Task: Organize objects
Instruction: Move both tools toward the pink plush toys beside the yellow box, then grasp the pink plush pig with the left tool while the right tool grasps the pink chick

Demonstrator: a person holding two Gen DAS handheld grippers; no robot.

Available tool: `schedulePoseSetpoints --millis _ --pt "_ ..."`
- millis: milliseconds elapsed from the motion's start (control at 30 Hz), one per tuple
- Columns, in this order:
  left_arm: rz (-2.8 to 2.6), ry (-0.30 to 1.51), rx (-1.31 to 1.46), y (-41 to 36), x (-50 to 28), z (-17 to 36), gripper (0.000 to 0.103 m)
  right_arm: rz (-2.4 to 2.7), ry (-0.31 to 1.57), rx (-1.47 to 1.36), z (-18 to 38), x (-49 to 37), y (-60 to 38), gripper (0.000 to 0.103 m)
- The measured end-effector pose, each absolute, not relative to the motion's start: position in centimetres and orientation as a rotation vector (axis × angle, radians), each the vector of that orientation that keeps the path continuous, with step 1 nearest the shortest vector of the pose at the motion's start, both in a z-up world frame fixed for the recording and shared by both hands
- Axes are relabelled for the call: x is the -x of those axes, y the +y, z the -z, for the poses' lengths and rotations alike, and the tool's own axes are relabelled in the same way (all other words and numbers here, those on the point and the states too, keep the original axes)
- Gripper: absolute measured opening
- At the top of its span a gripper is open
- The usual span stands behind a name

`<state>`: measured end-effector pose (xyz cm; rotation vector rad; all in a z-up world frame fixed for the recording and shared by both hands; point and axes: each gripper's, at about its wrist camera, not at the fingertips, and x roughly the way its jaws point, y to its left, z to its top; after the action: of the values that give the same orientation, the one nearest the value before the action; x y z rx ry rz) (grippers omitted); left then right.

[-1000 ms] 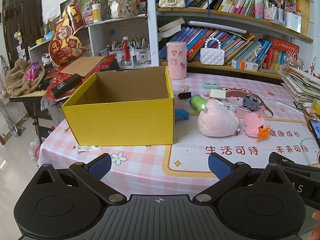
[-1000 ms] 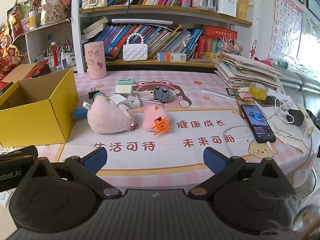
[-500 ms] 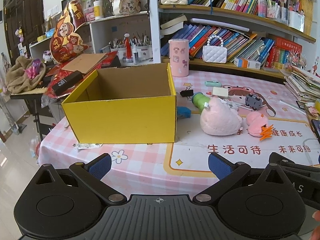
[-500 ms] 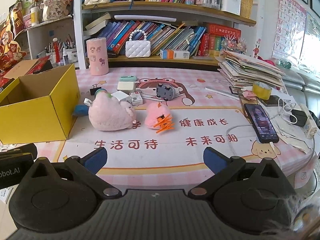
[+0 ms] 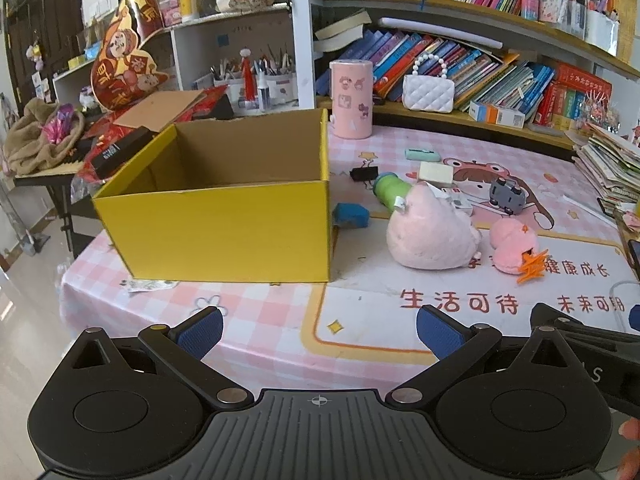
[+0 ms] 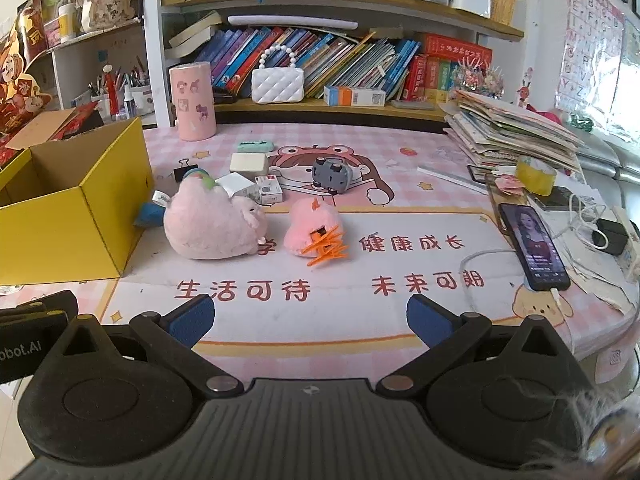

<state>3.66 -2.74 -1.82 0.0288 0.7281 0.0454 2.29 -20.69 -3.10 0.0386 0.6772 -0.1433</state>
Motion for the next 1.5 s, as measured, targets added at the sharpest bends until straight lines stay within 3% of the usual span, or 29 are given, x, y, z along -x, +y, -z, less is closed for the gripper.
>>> schedulePoseSetpoints --millis 467,833,1233,1300,1500 --pt "-0.108 0.786 0.039 -6.1 -7.6 3.0 0.103 0.040 0.729 -0.027 4.2 -9.0 -25.2 0.103" --pt "-0.181 0.760 0.093 -7.1 -8.6 2.6 0.103 -0.073 0.728 0.002 5.8 -13.4 -27.2 0.096" --pt "-0.234 0.750 0.077 -7.2 -9.2 1.9 0.103 -0.129 0.819 -0.050 9.2 -19.6 -27.9 0.074" --pt "-0.221 0.748 0.074 -7.5 -9.6 1.8 0.103 -0.166 0.836 -0.065 9.5 -20.0 -28.0 0.054" --pt "-0.154 0.744 0.083 -9.4 -11.8 2.0 0.103 -0.202 0.794 -0.089 7.6 -18.7 -29.4 0.052"
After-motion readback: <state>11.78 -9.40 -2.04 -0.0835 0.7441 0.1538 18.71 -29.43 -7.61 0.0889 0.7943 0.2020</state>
